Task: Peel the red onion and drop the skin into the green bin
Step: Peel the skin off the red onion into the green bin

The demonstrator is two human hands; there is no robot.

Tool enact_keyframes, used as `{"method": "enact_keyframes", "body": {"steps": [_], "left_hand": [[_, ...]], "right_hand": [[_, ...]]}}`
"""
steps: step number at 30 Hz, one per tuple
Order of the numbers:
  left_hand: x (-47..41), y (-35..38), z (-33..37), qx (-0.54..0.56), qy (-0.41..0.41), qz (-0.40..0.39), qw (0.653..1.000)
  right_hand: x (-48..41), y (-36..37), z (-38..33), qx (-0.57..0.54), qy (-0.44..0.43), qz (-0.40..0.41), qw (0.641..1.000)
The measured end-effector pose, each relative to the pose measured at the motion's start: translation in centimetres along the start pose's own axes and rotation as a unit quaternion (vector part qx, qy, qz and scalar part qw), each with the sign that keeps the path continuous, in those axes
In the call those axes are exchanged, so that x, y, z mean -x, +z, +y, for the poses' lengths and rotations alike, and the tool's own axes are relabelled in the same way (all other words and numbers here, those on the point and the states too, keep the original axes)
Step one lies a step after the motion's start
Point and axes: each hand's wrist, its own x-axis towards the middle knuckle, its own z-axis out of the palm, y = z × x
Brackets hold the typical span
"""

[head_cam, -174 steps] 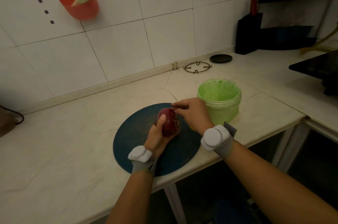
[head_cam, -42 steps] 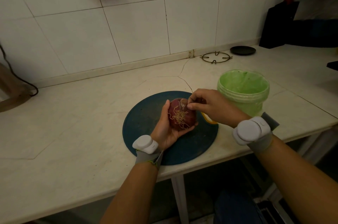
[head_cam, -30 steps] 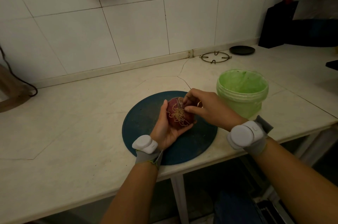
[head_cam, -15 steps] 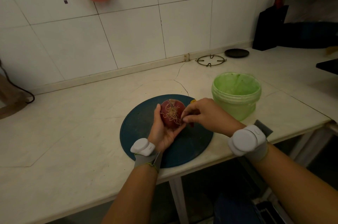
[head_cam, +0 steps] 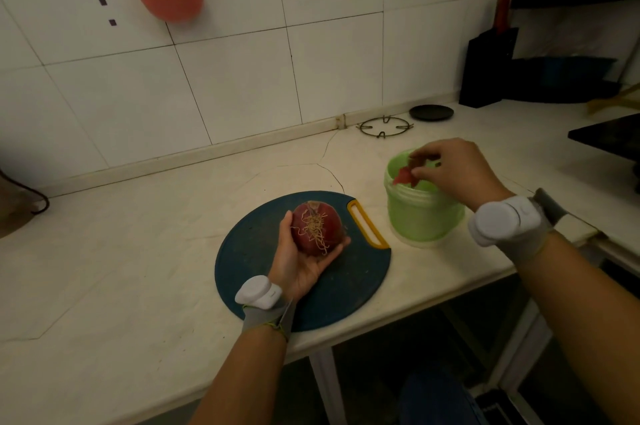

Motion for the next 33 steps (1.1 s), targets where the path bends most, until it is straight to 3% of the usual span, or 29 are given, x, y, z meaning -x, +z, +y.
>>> {"method": "enact_keyframes", "body": {"steps": [4,9,12,16,25,33], "left_hand": [[0.2,-0.2,0.1,0.015,-0.007,-0.004,1.0],[0.1,-0.5,0.2,-0.001,-0.01,-0.019,1.0],[0.1,-0.5,0.0,-0.019,0.003,-0.023,1.0],[0.4,-0.5,0.1,-0.035,0.012,-0.033,0.999],[0.5,-0.8,0.2,0.012,0.012,-0.076,0.997],[0.4,-0.9,0.2,0.055,0.005,-0.055,0.997]], "right_hand": [[0.2,1.2,-1.1,0.025,-0.101,-0.013,0.995],[1.8,5.4,-4.5,0.002,-0.249,-0.149,0.957],[1.9,7.9,-5.3,0.002,-0.254,-0.222,0.941],[1.9,10.1,-5.8,-0.051,-0.247,-0.246,0.936],[3.0,12.9,-6.1,-0.213,-0.239,-0.158,0.934],[3.5,14.5,-7.4,-0.158,-0.314,0.007,0.936]]}}
